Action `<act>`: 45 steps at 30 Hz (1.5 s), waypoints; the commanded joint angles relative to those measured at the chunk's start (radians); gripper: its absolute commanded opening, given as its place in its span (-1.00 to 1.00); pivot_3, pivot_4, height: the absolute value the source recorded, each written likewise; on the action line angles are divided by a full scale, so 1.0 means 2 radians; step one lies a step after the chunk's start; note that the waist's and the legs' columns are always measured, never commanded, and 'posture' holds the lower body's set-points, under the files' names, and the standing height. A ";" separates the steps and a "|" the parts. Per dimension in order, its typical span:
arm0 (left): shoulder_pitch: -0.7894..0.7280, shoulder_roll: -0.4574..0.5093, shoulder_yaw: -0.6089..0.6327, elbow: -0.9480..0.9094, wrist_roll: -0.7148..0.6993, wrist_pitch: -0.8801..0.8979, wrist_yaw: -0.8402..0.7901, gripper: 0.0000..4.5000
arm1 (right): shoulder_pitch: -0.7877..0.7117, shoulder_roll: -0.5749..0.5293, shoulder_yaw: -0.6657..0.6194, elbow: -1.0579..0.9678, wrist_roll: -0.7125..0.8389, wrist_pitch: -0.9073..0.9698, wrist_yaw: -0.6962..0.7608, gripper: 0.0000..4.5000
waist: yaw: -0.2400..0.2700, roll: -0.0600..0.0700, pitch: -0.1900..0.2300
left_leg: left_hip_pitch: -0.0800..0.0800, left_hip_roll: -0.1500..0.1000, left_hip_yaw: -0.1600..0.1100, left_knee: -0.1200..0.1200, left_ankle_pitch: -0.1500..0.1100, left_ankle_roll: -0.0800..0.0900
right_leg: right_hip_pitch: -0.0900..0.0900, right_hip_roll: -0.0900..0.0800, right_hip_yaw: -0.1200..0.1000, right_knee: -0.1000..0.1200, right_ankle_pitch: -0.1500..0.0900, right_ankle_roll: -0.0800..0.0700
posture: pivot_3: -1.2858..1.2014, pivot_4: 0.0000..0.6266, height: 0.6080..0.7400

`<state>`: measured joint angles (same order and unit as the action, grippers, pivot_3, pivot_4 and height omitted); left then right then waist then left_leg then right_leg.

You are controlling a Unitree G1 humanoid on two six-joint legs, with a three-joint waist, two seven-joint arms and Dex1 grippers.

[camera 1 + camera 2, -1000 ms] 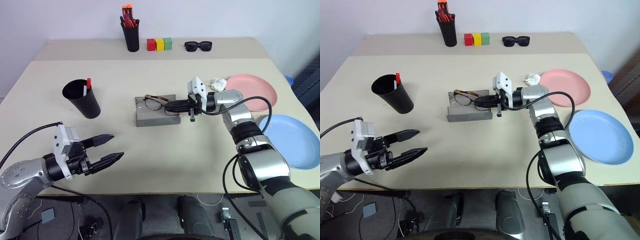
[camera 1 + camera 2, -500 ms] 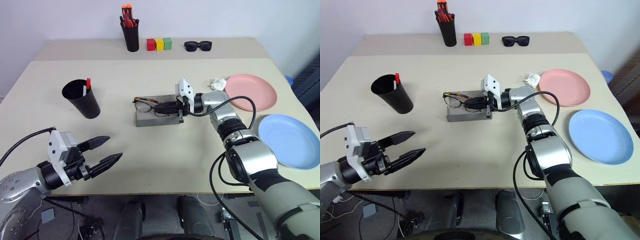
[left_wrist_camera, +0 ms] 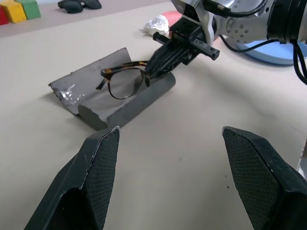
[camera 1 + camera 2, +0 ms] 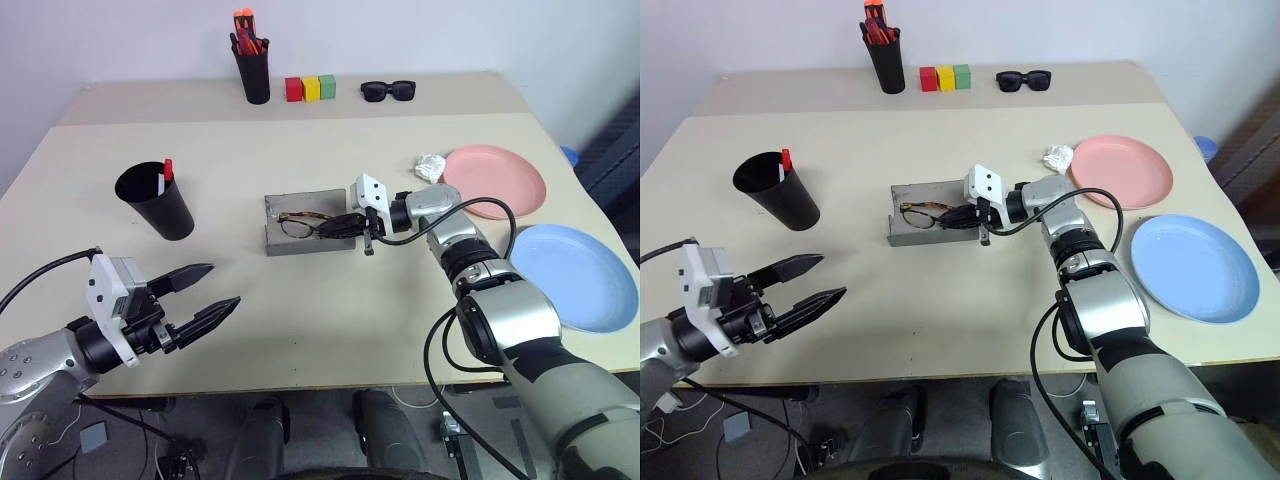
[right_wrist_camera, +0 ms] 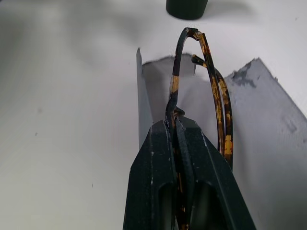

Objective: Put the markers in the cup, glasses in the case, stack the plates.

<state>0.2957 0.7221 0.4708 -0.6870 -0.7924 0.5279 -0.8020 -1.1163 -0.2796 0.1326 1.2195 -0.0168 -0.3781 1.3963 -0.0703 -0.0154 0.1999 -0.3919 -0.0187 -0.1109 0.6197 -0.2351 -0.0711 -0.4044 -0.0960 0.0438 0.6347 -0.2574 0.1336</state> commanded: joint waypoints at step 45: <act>-0.340 -0.023 -0.128 0.239 0.041 0.019 0.073 -0.99 | 0.459 -0.214 -0.230 -0.686 0.170 0.399 -0.115 1.00 | 0.023 0.001 0.000 | 0.000 0.000 0.001 0.002 0.000 0.000 | 0.001 0.000 0.000 -0.001 0.000 0.000 | 0.03 -0.52 1.00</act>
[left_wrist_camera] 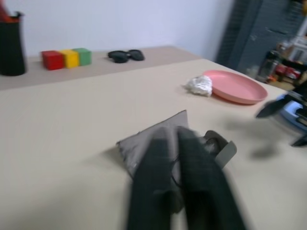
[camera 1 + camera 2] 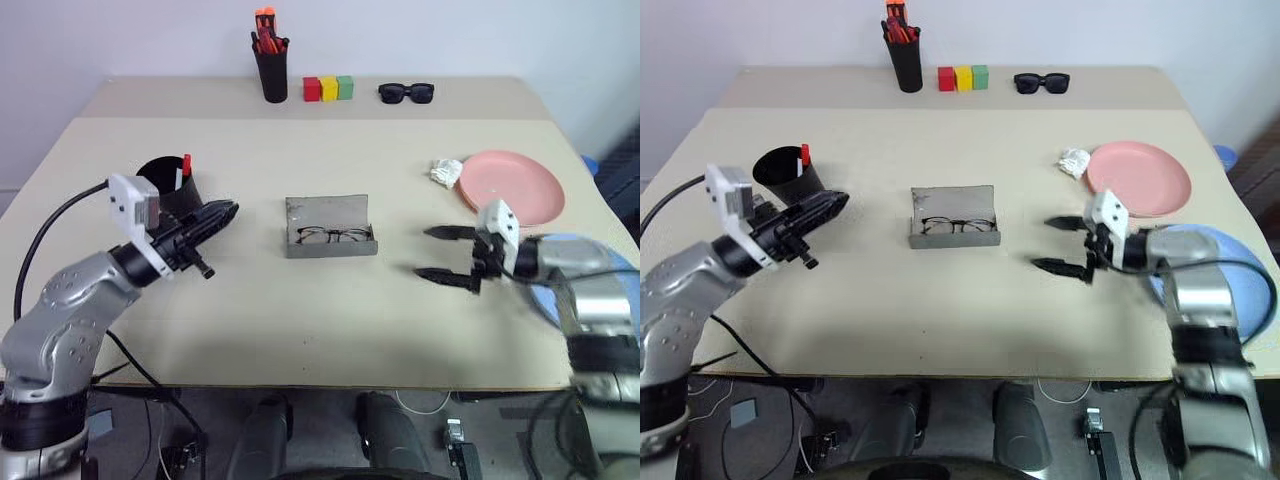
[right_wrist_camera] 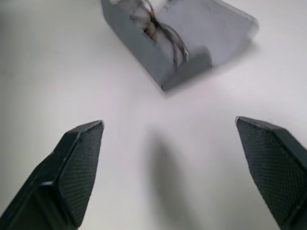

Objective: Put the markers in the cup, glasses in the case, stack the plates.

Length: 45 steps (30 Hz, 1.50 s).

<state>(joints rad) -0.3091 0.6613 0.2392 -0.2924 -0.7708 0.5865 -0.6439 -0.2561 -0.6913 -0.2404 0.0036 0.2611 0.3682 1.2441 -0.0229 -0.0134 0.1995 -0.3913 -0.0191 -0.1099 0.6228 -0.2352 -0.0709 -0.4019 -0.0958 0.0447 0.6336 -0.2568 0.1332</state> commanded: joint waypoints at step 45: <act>-0.551 -0.221 -0.243 0.804 0.489 -0.237 -0.199 -0.99 | 0.250 0.047 -0.080 -0.249 0.068 -0.032 -0.248 1.00 | 0.004 -0.002 0.000 | -0.003 -0.001 -0.001 0.003 -0.001 0.001 | 0.001 -0.001 -0.001 -0.002 0.000 0.004 | 0.03 -0.52 1.00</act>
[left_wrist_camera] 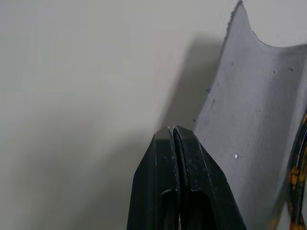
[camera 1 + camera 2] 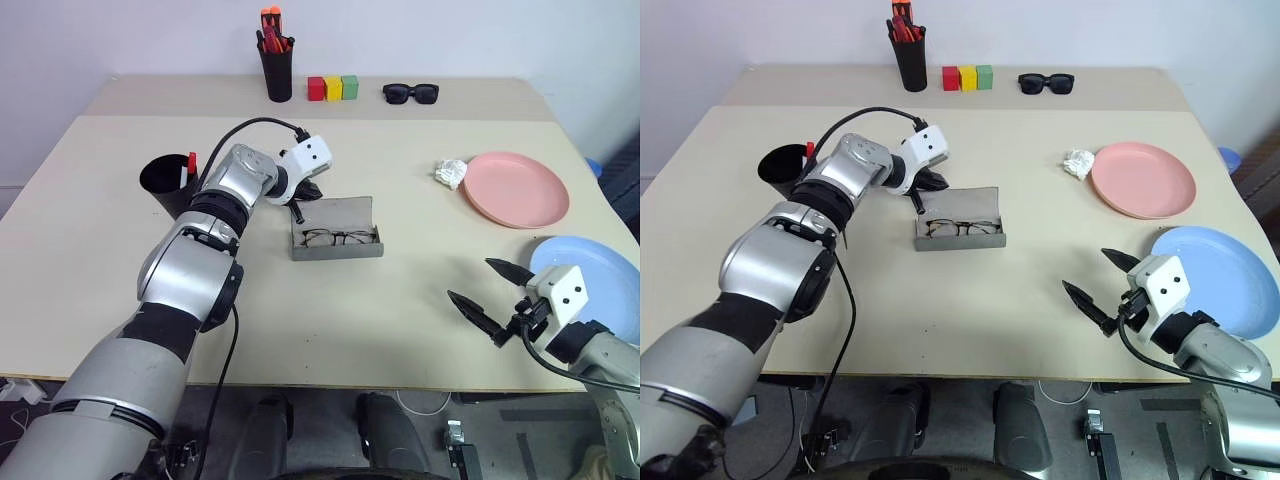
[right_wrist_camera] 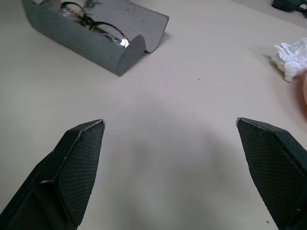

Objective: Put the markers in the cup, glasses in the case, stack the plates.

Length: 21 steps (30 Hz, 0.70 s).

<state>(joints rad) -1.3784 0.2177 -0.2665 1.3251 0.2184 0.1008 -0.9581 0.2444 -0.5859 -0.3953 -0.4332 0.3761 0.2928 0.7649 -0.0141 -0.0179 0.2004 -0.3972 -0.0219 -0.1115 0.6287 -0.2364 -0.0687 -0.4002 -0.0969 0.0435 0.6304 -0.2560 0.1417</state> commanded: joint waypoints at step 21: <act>0.005 0.034 0.011 -0.131 -0.038 0.138 -0.317 -0.99 | -0.020 -0.021 0.008 -0.016 0.013 0.014 -0.011 1.00 | -0.002 0.000 0.000 | 0.000 0.000 0.000 0.000 0.000 0.000 | 0.000 0.000 0.000 0.000 0.000 0.000 | 0.03 -0.52 1.00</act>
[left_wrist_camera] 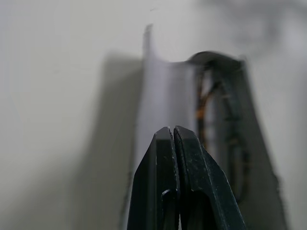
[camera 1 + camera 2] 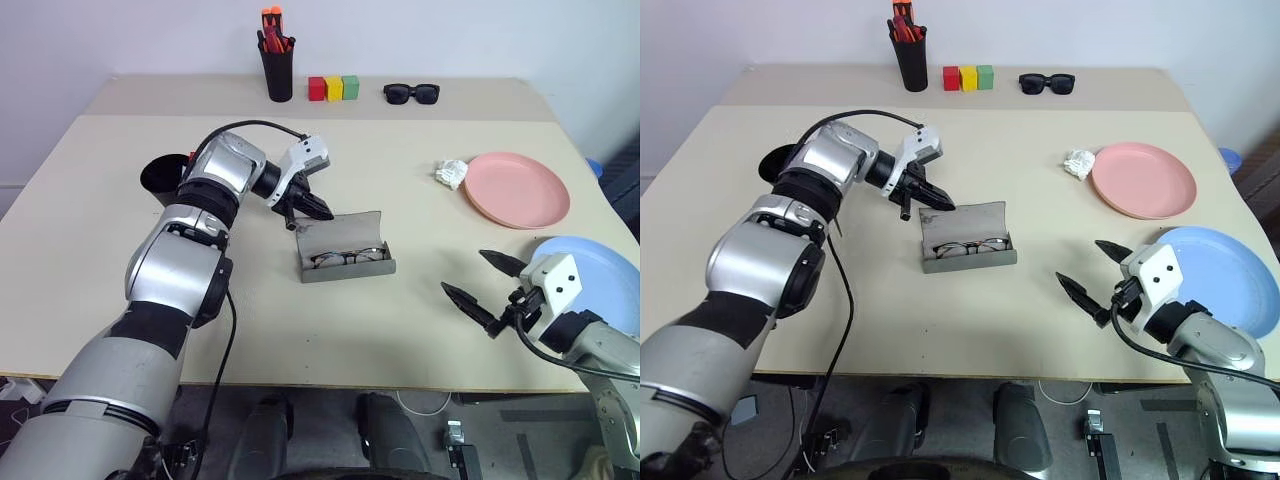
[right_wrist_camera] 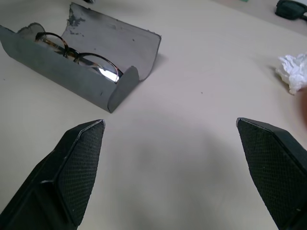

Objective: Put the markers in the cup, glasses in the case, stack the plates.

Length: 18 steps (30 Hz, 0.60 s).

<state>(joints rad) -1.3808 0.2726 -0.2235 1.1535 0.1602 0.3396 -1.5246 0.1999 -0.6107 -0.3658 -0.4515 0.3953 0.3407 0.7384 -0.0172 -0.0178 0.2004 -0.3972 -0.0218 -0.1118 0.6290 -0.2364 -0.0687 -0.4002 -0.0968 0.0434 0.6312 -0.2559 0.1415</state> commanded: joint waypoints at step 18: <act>0.007 -0.029 -0.001 -0.012 0.007 -0.079 0.227 -0.99 | 0.005 -0.009 -0.009 -0.003 0.004 -0.016 0.002 1.00 | 0.001 0.000 0.000 | 0.000 0.000 0.000 0.001 0.000 0.000 | 0.000 0.000 0.000 0.000 0.000 0.000 | 0.03 -0.52 1.00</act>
<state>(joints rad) -1.3188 0.2164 -0.2173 1.1294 0.1623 0.2067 -1.0870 0.2131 -0.6140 -0.3663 -0.4464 0.3953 0.3261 0.7434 -0.0150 -0.0174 0.2001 -0.3967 -0.0218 -0.1124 0.6302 -0.2364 -0.0686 -0.3999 -0.0968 0.0434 0.6322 -0.2558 0.1416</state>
